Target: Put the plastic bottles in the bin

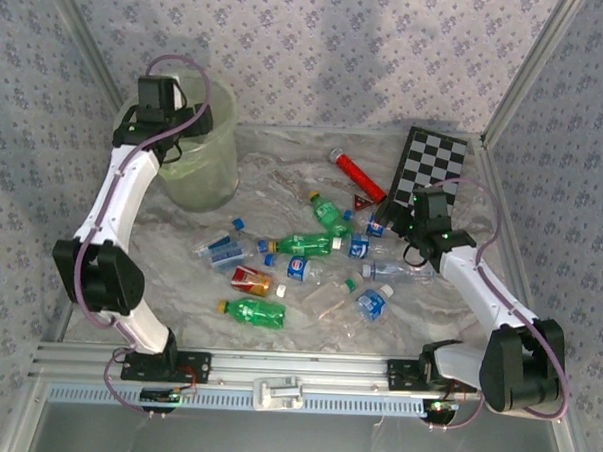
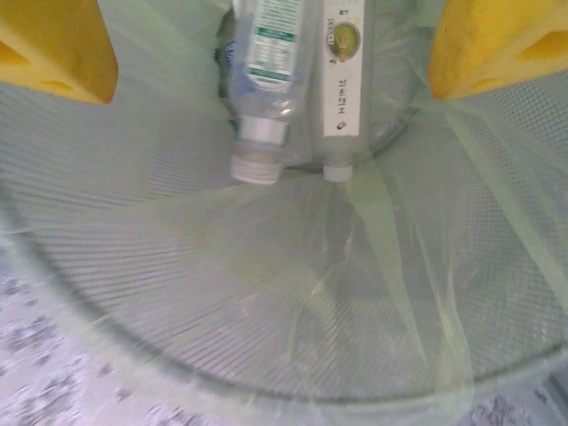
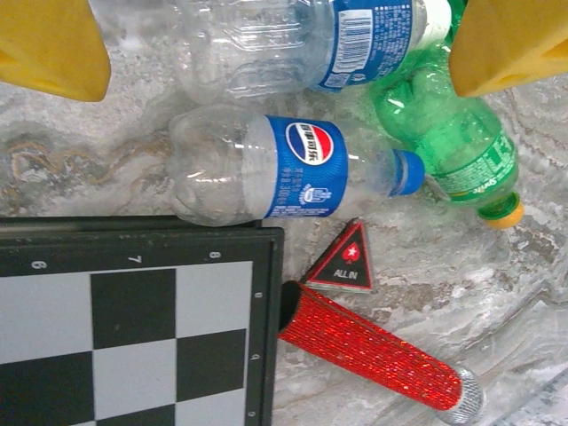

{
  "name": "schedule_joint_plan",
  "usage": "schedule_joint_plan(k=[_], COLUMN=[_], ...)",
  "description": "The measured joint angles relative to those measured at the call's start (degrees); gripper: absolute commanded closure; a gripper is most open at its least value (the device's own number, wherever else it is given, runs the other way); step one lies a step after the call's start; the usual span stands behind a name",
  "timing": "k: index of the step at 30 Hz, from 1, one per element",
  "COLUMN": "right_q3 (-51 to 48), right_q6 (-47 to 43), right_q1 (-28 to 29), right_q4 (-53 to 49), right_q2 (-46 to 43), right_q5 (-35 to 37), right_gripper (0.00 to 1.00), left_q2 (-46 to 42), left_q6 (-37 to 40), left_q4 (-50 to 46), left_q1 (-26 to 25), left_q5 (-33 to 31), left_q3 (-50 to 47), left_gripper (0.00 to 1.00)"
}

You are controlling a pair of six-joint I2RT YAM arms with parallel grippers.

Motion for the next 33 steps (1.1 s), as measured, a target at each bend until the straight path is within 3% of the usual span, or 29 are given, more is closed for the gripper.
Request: schedule_joint_plan(k=[6, 13, 20, 28, 33], right_q3=[1.7, 1.8, -1.2, -7.2, -10.3], right_q6=[4.9, 11.7, 18.5, 24.5, 27.4], right_q1=[-2.7, -7.9, -9.1, -10.6, -12.4], right_q4=[-6.1, -14.4, -19.2, -18.1, -13.5], right_q2=[-0.2, -3.9, -8.3, -5.7, -3.0], right_q5=[1.7, 1.7, 1.2, -2.5, -5.0], right_gripper=[0.0, 0.0, 0.0, 0.0, 0.0], left_q2=[-9.7, -14.9, -12.1, -4.7, -3.0], left_q6=[1.0, 1.2, -2.1, -7.4, -11.5], left_q4=[6.6, 17.5, 27.2, 32.9, 35.0], left_q1=[-9.0, -21.7, -28.8, -35.2, -36.2], left_q5=[1.6, 3.4, 5.5, 7.9, 8.6], left_q3=[-6.4, -18.3, -30.9, -34.1, -36.8], left_gripper=[0.0, 0.0, 0.0, 0.0, 0.0])
